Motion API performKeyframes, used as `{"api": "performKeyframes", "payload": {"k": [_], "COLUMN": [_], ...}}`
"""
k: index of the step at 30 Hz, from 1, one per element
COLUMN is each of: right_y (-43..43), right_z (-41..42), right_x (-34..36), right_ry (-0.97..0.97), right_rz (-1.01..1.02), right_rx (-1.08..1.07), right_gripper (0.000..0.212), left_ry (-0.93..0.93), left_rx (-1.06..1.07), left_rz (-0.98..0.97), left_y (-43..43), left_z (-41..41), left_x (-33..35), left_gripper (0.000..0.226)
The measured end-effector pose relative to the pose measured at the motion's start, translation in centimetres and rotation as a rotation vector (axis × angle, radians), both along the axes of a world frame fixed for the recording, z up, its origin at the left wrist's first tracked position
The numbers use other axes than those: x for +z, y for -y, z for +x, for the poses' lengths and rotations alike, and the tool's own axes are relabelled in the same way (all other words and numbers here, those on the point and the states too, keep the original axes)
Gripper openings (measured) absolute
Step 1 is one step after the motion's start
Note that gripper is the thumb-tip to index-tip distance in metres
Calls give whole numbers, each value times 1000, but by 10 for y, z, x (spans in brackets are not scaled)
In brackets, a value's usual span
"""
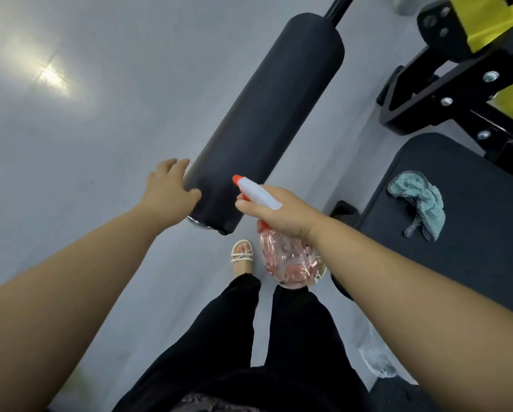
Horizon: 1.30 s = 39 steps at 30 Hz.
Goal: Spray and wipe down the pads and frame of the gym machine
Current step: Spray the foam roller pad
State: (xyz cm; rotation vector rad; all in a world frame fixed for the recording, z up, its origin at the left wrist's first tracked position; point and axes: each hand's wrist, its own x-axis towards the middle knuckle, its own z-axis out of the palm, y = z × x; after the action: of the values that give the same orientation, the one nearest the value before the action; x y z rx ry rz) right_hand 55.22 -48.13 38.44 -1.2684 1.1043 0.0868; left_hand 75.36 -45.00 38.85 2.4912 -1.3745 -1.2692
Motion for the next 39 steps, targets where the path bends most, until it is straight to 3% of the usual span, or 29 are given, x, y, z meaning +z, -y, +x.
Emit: {"api": "performKeyframes", "payload": {"k": [3, 7, 11, 17, 22, 25, 28, 34, 39], "right_y": [-10, -13, -2, 31, 63, 78, 88, 109, 118], "right_z": [6, 13, 10, -7, -22, -29, -34, -41, -40], "right_x": [-1, -5, -4, -1, 14, 19, 25, 35, 41], "right_ry": [-28, -111, -202, -238, -275, -227, -174, -153, -175], "right_rz": [40, 28, -3, -87, -98, -101, -100, -132, -89], "right_rx": [60, 78, -51, -309, -495, -580, -611, -722, -741], "right_gripper": [45, 41, 17, 39, 9, 23, 36, 28, 13], "left_ry": [-141, -74, -22, 71, 142, 142, 97, 59, 80], "left_rx": [28, -28, -107, -260, -363, -424, -352, -170, -178], "left_rz": [133, 90, 103, 107, 131, 167, 162, 187, 204], "left_y": [-18, -23, -25, -36, -44, -40, -28, 0, -8], "left_z": [4, 5, 6, -5, -19, -21, -14, -10, -23], "left_x": [-19, -28, -29, -25, -17, -11, -8, -21, -26], "left_gripper": [55, 57, 59, 64, 62, 58, 56, 67, 75]}}
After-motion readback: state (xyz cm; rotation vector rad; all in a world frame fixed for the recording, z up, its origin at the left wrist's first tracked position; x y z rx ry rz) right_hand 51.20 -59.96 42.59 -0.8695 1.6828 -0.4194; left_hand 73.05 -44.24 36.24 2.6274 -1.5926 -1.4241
